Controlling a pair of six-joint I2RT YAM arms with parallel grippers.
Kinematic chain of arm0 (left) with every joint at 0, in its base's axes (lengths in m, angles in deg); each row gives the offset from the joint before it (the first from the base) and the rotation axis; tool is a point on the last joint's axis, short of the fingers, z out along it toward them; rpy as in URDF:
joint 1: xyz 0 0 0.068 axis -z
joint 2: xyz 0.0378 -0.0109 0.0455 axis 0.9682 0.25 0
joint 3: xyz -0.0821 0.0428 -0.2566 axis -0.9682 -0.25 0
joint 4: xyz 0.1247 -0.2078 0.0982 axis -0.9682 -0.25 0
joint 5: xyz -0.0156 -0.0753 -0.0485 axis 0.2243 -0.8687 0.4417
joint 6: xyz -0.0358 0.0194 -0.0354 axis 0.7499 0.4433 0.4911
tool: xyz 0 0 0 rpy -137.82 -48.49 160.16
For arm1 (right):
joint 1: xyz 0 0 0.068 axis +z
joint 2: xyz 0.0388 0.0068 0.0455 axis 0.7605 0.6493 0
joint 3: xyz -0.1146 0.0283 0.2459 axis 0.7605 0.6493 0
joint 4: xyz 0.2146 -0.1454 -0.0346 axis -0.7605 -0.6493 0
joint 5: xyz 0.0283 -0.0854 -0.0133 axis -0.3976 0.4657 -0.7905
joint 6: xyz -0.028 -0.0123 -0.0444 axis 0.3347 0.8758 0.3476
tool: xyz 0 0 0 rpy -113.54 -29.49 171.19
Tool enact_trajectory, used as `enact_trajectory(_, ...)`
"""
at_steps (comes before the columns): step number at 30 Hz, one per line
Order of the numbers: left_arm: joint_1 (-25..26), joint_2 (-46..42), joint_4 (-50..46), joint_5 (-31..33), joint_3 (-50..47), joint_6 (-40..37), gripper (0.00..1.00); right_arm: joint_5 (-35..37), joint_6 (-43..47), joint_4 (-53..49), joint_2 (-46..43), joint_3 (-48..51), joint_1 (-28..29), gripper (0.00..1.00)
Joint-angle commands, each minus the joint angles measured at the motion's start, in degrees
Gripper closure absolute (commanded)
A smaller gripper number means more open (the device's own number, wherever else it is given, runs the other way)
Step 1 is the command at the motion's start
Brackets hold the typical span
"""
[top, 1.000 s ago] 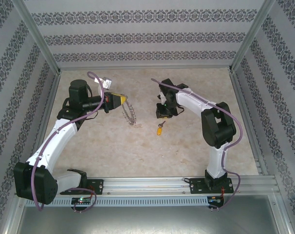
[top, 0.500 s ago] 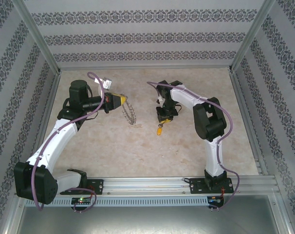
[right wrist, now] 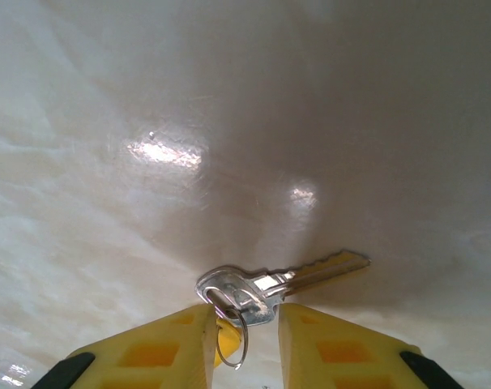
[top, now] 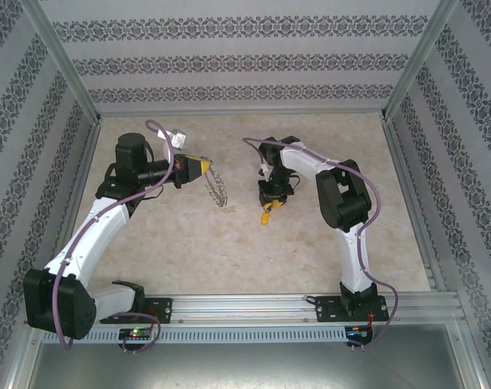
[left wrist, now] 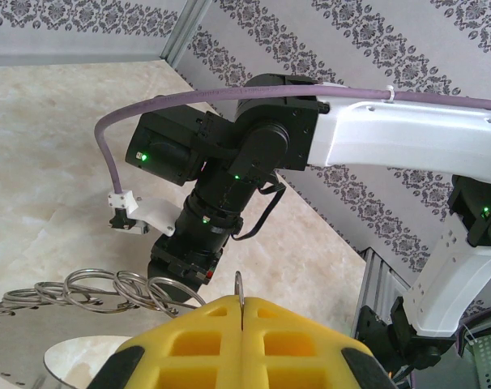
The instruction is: Put the keys on the keyring
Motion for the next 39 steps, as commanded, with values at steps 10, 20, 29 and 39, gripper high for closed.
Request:
enact_trajectory(10, 0.7, -0.5, 2.1, -0.9, 0.0, -1.6, 1.00, -1.5, -0.3, -0.5, 0.7, 0.9, 0.9, 0.74)
enact_trajectory(20, 0.7, -0.8, 2.0, -0.9, -0.2, -1.6, 1.00, -1.4, 0.1, -0.8, 0.5, 1.8, 1.0, 0.76)
enact_trajectory(29, 0.7, -1.3, 2.2, -0.8, -0.6, -1.4, 1.00, -1.7, -0.3, -0.3, 0.6, 1.8, 1.0, 0.78)
enact_trajectory(39, 0.7, -2.3, 1.0, -0.4, -0.9, -1.9, 1.00, -3.3, -1.4, 0.9, 0.3, 2.8, 1.1, 0.83)
